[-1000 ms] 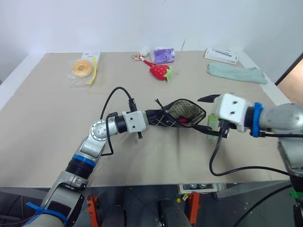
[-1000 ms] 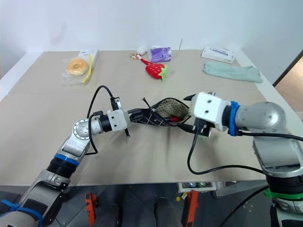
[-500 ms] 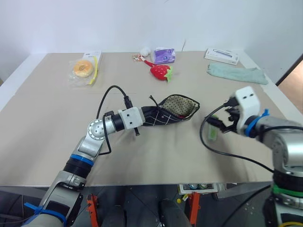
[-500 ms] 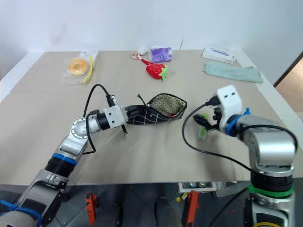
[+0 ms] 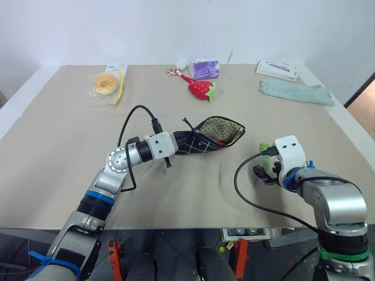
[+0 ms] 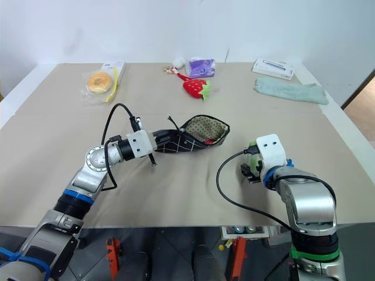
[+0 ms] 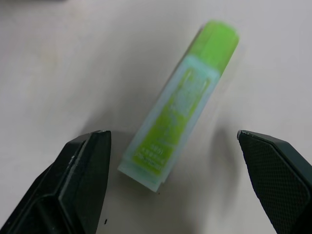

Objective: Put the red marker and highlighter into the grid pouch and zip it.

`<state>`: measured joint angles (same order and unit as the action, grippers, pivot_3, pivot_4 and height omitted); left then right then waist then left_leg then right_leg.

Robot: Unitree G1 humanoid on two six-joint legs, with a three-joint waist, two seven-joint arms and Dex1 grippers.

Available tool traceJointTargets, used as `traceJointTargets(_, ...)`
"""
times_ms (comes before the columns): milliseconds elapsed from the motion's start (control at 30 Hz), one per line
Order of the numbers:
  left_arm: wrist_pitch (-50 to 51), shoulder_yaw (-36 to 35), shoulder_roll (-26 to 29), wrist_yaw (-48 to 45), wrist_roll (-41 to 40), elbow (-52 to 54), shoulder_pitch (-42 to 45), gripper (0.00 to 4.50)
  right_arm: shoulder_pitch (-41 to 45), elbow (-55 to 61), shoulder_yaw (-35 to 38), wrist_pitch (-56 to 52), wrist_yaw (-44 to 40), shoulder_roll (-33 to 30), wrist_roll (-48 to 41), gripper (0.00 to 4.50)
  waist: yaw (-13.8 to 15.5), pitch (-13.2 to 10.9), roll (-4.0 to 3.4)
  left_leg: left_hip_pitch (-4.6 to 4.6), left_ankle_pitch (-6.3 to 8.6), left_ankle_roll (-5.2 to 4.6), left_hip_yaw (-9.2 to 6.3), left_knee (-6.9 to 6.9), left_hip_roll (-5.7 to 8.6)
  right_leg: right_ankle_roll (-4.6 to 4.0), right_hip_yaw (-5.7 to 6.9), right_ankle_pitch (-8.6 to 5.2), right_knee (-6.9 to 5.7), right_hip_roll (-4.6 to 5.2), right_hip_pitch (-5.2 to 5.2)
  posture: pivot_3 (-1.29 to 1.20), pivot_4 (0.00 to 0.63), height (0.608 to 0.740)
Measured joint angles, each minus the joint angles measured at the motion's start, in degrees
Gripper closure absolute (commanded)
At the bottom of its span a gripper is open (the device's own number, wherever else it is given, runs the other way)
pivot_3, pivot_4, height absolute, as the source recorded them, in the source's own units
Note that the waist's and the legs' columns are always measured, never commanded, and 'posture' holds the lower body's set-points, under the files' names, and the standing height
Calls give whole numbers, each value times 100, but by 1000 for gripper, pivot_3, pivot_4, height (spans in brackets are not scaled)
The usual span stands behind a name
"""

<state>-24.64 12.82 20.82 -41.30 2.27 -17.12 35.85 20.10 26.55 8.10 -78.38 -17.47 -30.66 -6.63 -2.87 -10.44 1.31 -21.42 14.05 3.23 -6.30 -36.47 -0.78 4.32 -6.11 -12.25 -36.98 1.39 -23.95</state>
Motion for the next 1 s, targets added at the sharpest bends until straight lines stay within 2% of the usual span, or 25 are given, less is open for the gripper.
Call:
traceJointTargets(200, 0, 0, 0, -18, -3, 4, 0, 4500, 13, -186, 3, 216, 29, 1, -2, 3514, 7, 0, 0, 0, -1, 1, 0, -2, 2, 2, 0, 1, 0, 2, 2, 0, 150, 740)
traceJointTargets(333, -2, -1, -2, -20, -6, 8, 0, 4500, 5, -355, 61, 688, -144, -245, -38, 3521, 8, -1, -1, -6, -1, 1, 0, -1, 2, 3, -1, 0, 2, 2, -2, 0, 150, 740)
traceJointTargets(500, -28, 6, -21, -38, -9, 11, 5, 4500, -70, -252, 213, 3424, -1466, -1372, -182, 3521, 2, -5, -7, -5, 2, -3, 0, 5, -1, 9, 1, -6, 7, -1, -2, 0, 150, 740)
traceJointTargets(567, -63, 20, -16, -64, -4, 9, 5, 4500, -85, -138, 355, 4417, -2312, -1809, -470, 3521, 0, -6, -8, -5, 2, -3, 1, 7, -1, 10, 1, -8, 7, 0, -3, 0, 150, 740)
traceJointTargets(633, -117, 21, -13, -79, -4, 5, 5, 4500, -67, -101, 354, 5059, -2852, -2192, -562, 3521, 2, -7, -5, -5, 2, -3, 0, 5, -1, 10, 2, -7, 8, 0, 0, 0, 150, 740)
traceJointTargets(767, -178, 28, 2, -117, 1, -3, 10, 4500, 239, -532, -74, 6216, -3535, -3011, -113, 3521, 0, -8, -5, -3, 0, 0, 8, -1, 4, 10, -4, -2, 10, 7, 0, 0, 150, 740)
traceJointTargets(1000, -189, 42, -14, -152, 8, -6, 28, 4500, 946, -850, -1030, 7088, -4093, -3173, 466, 3521, 0, -8, -5, -2, 0, 0, 9, 3, -2, 6, -3, -1, 10, 2, -3, 0, 150, 740)
